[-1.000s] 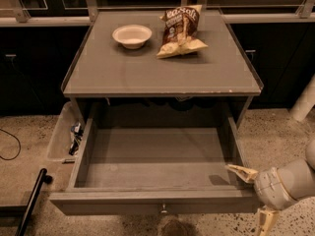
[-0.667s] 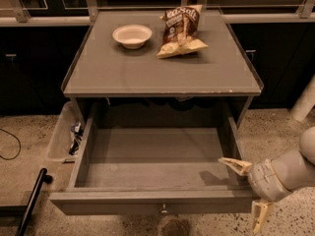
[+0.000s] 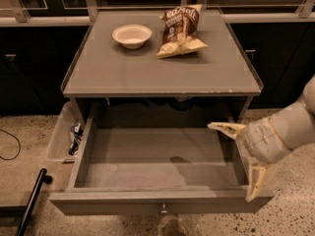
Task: Open top drawer
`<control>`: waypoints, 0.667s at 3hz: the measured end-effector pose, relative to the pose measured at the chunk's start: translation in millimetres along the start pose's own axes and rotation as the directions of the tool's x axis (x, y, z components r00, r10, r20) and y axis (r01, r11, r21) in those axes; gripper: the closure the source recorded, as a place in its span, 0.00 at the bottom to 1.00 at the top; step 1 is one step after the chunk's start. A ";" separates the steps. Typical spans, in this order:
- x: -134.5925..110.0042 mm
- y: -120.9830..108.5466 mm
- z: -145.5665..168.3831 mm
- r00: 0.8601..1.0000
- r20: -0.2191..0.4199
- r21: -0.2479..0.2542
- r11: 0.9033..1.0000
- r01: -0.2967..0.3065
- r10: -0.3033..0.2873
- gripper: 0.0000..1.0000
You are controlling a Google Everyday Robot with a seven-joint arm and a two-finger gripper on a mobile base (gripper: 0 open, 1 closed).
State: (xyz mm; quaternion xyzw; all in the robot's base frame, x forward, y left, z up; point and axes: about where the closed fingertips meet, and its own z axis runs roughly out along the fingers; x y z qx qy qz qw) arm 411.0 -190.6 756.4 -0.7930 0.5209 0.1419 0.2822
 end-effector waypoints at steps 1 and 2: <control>-9.9 -37.7 -46.3 0.999 -0.018 0.049 0.998 0.036 -0.035 0.00; -11.4 -47.2 -56.8 0.999 -0.027 0.073 0.996 0.048 -0.047 0.00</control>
Offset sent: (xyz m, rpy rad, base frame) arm 0.0238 -0.0079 0.0478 0.0020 -0.0558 -0.0019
